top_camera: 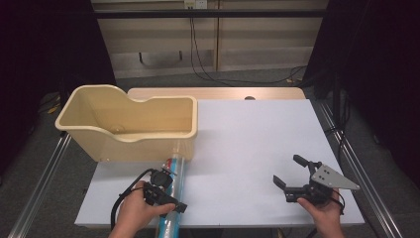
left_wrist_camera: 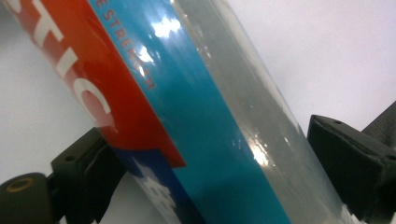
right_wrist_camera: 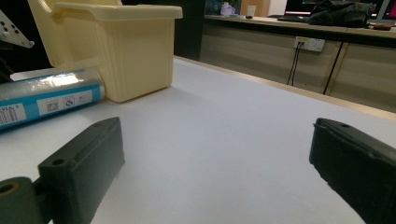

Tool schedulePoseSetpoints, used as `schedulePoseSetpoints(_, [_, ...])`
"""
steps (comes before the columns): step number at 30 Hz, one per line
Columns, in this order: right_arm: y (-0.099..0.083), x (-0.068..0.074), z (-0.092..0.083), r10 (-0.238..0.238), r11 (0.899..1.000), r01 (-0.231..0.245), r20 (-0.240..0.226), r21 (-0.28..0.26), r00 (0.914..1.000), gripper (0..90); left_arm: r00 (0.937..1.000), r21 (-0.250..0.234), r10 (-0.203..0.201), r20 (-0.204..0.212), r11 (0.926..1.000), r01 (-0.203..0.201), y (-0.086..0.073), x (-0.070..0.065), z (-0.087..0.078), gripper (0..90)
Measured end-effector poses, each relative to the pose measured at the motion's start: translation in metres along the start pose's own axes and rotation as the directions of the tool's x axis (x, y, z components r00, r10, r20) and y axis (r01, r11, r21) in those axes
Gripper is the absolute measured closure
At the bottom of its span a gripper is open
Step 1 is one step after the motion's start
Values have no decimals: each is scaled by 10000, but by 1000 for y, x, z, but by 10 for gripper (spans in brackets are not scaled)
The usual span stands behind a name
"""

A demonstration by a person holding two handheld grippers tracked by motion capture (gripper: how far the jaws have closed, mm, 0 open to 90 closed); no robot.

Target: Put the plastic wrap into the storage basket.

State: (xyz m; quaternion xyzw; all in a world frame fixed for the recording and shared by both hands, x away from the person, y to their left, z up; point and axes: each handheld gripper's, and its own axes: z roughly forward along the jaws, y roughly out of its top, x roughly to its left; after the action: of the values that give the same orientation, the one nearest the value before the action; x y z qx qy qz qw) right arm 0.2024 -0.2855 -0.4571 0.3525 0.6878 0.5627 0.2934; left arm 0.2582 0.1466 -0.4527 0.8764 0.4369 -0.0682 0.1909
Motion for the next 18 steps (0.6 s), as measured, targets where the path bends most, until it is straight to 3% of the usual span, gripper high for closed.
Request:
schedulePoseSetpoints(5, [0,0,0,-17,10000,17,8,14,10000,27,9997,-33,-142,-206,9999,141,0,-3,1,93])
schedulePoseSetpoints(8, [0,0,0,-23,10000,23,-2,12,10000,27,9997,143,-207,-88,9997,209,0,-4,-1,146])
schedulePoseSetpoints(10, [0,0,0,-2,10000,2,4,19,10000,27,9999,274,1,107,9996,-4,0,-7,-2,200])
schedulePoseSetpoints(11, [0,0,0,-23,10000,23,-18,20,10000,27,9992,238,354,198,9991,-359,1,-10,-1,227])
schedulePoseSetpoints(15, [0,0,0,-9,10000,9,-6,22,10000,27,9959,808,880,-229,9930,-859,8,-20,0,259])
schedulePoseSetpoints(18, [0,-1,0,-13,10000,13,-3,23,10000,27,9934,1110,1125,-240,9878,-1092,12,-23,0,270])
